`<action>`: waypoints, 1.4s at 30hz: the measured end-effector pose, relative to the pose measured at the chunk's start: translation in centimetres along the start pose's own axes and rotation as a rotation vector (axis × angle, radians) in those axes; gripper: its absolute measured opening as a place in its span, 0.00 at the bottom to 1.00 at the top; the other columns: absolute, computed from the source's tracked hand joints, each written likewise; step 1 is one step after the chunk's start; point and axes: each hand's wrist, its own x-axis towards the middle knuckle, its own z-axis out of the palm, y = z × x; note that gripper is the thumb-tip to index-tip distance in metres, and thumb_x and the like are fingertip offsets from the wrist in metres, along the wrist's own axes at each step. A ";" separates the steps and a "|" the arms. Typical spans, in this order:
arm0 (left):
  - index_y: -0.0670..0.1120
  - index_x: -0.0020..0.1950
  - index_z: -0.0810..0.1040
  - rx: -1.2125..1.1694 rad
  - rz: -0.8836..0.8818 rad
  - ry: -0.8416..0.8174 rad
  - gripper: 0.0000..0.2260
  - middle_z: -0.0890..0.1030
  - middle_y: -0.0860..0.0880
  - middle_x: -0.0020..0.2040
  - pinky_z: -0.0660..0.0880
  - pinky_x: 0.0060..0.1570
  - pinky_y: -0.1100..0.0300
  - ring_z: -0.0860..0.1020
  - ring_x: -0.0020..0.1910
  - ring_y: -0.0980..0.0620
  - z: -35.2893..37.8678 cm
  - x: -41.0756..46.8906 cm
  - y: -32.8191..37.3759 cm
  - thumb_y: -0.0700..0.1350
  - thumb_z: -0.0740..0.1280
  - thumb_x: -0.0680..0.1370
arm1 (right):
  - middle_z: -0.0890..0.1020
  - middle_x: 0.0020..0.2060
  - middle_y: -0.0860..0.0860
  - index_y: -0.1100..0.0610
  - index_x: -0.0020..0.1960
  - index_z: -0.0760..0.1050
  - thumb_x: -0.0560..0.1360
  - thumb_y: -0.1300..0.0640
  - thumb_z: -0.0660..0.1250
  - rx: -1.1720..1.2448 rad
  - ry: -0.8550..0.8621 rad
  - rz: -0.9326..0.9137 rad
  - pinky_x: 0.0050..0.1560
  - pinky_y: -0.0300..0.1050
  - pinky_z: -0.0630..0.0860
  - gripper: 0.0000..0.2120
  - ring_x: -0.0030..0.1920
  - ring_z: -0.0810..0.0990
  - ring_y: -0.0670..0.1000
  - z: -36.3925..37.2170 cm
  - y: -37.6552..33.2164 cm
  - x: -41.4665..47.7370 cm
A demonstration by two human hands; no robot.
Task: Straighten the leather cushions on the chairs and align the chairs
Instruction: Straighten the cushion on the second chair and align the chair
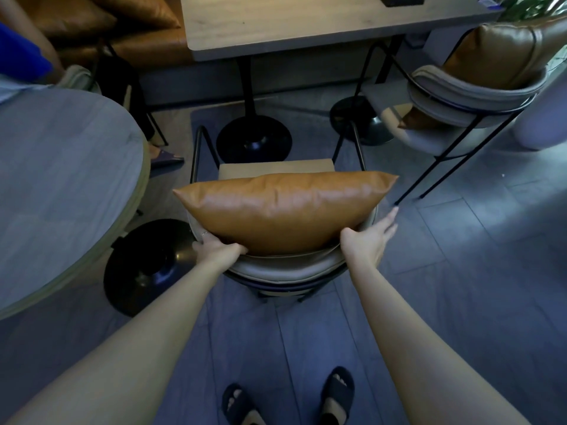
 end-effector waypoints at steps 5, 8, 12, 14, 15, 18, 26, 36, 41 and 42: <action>0.47 0.81 0.45 0.004 0.088 -0.002 0.51 0.46 0.43 0.80 0.64 0.67 0.53 0.60 0.75 0.39 0.7 1.5 -2.1 0.48 0.77 0.69 | 0.64 0.82 0.60 0.50 0.87 0.43 0.75 0.62 0.67 0.173 -0.063 0.289 0.62 0.56 0.74 0.48 0.74 0.72 0.65 1.7 2.1 1.3; 0.48 0.81 0.48 -0.051 0.143 0.049 0.51 0.50 0.45 0.80 0.63 0.65 0.55 0.62 0.74 0.41 1.2 2.1 -3.2 0.48 0.78 0.68 | 0.73 0.75 0.62 0.50 0.86 0.46 0.75 0.58 0.68 0.208 -0.106 0.391 0.66 0.64 0.77 0.47 0.68 0.76 0.67 2.4 3.2 1.1; 0.49 0.80 0.51 -0.119 0.169 0.106 0.48 0.54 0.48 0.77 0.64 0.56 0.58 0.66 0.70 0.40 1.9 2.4 -3.5 0.44 0.76 0.67 | 0.73 0.76 0.61 0.51 0.86 0.51 0.75 0.56 0.71 0.132 -0.108 0.337 0.69 0.68 0.75 0.46 0.71 0.75 0.68 2.6 3.9 1.3; 0.50 0.80 0.50 -0.142 0.168 0.122 0.48 0.54 0.48 0.77 0.65 0.56 0.57 0.67 0.69 0.39 2.2 2.5 -3.5 0.42 0.75 0.67 | 0.74 0.76 0.61 0.50 0.87 0.50 0.75 0.56 0.72 0.101 -0.116 0.320 0.68 0.69 0.75 0.47 0.70 0.75 0.69 2.6 3.8 1.5; 0.50 0.81 0.50 -0.146 0.168 0.125 0.48 0.54 0.47 0.78 0.65 0.57 0.57 0.67 0.69 0.38 2.3 2.5 -3.4 0.42 0.74 0.67 | 0.74 0.75 0.62 0.50 0.87 0.49 0.75 0.56 0.71 0.089 -0.120 0.316 0.67 0.70 0.76 0.47 0.69 0.76 0.69 2.6 3.8 1.6; 0.48 0.80 0.53 -0.144 0.160 0.115 0.47 0.52 0.47 0.79 0.65 0.61 0.54 0.66 0.72 0.38 2.3 2.7 -2.9 0.42 0.74 0.66 | 0.75 0.74 0.62 0.50 0.87 0.50 0.75 0.55 0.71 0.077 -0.135 0.302 0.65 0.71 0.77 0.47 0.67 0.77 0.70 2.6 3.3 1.9; 0.47 0.79 0.55 -0.199 0.196 0.112 0.47 0.55 0.45 0.78 0.61 0.62 0.59 0.63 0.73 0.41 3.2 4.3 -0.8 0.43 0.77 0.66 | 0.77 0.72 0.64 0.52 0.84 0.57 0.70 0.53 0.73 0.037 -0.159 0.253 0.57 0.71 0.82 0.46 0.66 0.77 0.71 3.1 1.3 5.1; 0.51 0.80 0.53 -0.260 0.238 0.140 0.48 0.54 0.48 0.79 0.62 0.67 0.56 0.61 0.75 0.42 3.3 7.8 2.4 0.44 0.77 0.67 | 0.79 0.67 0.63 0.55 0.82 0.61 0.69 0.53 0.74 0.033 -0.164 0.217 0.48 0.70 0.86 0.44 0.64 0.79 0.70 5.3 -1.5 9.4; 0.53 0.80 0.53 -0.265 0.252 0.152 0.48 0.57 0.48 0.78 0.61 0.60 0.61 0.64 0.73 0.42 3.2 9.9 4.1 0.45 0.77 0.67 | 0.79 0.68 0.63 0.56 0.81 0.62 0.69 0.53 0.74 0.027 -0.163 0.190 0.51 0.67 0.85 0.44 0.64 0.78 0.69 6.8 -3.4 11.6; 0.53 0.80 0.53 -0.263 0.244 0.154 0.48 0.56 0.48 0.78 0.61 0.60 0.60 0.64 0.73 0.42 3.2 10.4 4.4 0.46 0.77 0.67 | 0.79 0.68 0.63 0.55 0.81 0.62 0.69 0.53 0.74 0.032 -0.168 0.185 0.51 0.67 0.86 0.44 0.63 0.79 0.69 7.1 -3.8 12.0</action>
